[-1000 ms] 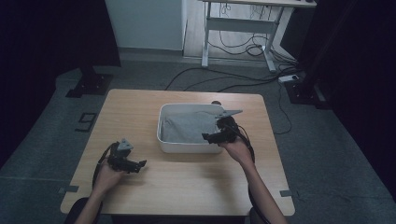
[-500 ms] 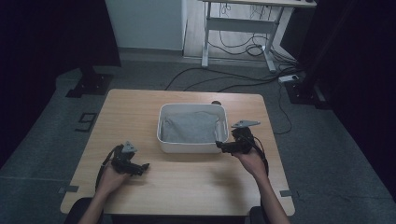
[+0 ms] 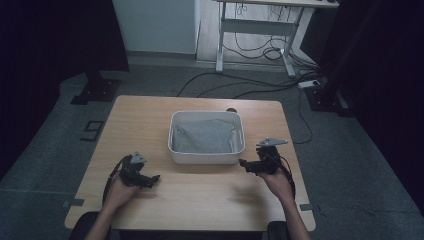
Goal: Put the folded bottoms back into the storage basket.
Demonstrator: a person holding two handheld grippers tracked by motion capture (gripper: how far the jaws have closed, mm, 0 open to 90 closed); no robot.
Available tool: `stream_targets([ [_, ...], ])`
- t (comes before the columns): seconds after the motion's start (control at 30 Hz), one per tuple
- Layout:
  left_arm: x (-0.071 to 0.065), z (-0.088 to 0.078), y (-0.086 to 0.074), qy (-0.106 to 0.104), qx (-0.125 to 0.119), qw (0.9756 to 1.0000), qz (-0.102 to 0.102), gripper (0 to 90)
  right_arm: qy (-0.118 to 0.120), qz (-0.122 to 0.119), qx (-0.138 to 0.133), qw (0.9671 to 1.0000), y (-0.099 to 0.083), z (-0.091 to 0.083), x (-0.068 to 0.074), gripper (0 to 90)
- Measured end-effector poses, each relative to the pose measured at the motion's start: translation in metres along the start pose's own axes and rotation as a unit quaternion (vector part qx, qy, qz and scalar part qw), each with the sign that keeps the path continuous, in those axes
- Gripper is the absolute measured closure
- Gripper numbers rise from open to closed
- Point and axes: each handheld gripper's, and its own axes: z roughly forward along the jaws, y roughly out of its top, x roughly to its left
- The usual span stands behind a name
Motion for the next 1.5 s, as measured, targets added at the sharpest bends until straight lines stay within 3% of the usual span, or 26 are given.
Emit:
stream_targets([
  [0.83, 0.0, 0.0, 0.0, 0.0, 0.0, 1.0, 0.0, 0.0, -0.013, 0.011, 0.0, 0.9999, -0.031, -0.011, -0.003, 11.6],
  [1.03, 0.0, 0.0, 0.0, 0.001, 0.0, 1.0, -0.001, 0.0, -0.028, 0.012, 0.012, 0.9995, -0.051, -0.008, -0.004, 11.5],
  [1.37, 0.0, 0.0, 0.0, 0.001, 0.0, 1.0, -0.001, 0.0, -0.066, 0.008, 0.047, 0.9967, -0.091, 0.013, -0.011, 5.5],
  [1.43, 0.0, 0.0, 0.0, 0.001, 0.0, 1.0, -0.001, 0.0, -0.07, 0.01, 0.035, 0.9968, -0.095, 0.015, -0.013, 0.0],
  [1.5, 0.0, 0.0, 0.0, 0.001, 0.0, 1.0, -0.001, 0.0, -0.072, 0.012, 0.035, 0.9967, -0.095, 0.016, -0.013, 0.0],
])
